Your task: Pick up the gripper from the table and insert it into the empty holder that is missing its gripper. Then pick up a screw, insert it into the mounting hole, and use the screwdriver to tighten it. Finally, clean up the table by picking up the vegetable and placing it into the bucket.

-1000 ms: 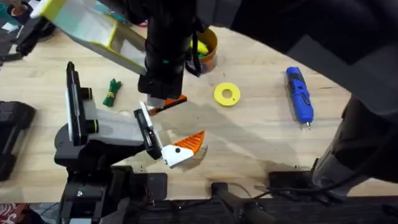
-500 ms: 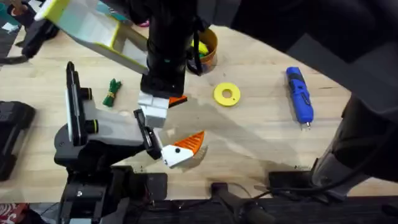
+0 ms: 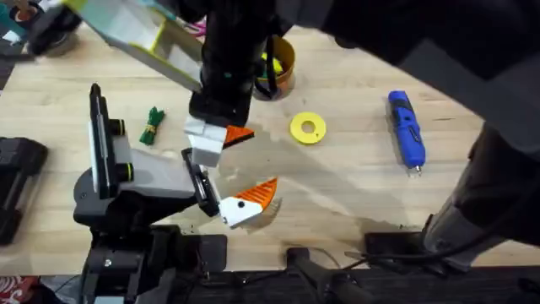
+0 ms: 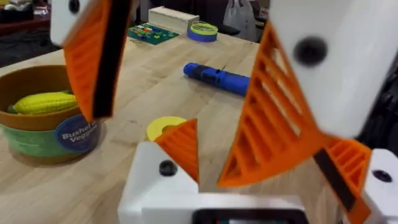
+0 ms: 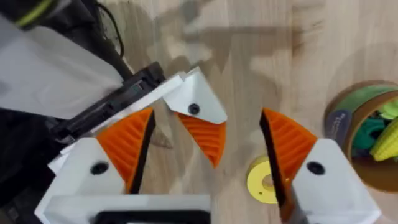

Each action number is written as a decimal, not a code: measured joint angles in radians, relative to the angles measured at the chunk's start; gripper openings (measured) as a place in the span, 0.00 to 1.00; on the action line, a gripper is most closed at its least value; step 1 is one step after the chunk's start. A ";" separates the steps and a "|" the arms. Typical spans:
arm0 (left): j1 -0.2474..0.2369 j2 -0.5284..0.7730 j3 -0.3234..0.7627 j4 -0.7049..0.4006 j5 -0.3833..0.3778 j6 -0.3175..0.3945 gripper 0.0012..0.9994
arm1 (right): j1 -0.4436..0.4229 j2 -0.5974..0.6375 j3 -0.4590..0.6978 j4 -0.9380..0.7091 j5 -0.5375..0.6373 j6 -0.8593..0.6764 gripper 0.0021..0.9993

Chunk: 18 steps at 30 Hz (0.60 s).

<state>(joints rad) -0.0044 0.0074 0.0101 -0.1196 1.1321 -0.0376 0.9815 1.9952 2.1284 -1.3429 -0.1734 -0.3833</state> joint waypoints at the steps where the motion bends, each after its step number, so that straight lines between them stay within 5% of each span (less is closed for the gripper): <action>1: 0.000 0.000 0.000 0.000 0.000 0.000 0.99 | -0.001 -0.009 0.000 0.007 0.000 0.006 1.00; 13: 0.000 0.000 0.000 0.000 0.000 0.000 0.99 | -0.093 -0.219 -0.006 0.005 0.000 0.039 1.00; 18: 0.000 0.000 0.000 0.000 0.000 0.000 0.99 | -0.143 -0.336 -0.159 0.075 -0.001 0.039 1.00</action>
<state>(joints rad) -0.0044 0.0074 0.0101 -0.1196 1.1322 -0.0372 0.8381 1.6589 1.9696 -1.2679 -0.1740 -0.3439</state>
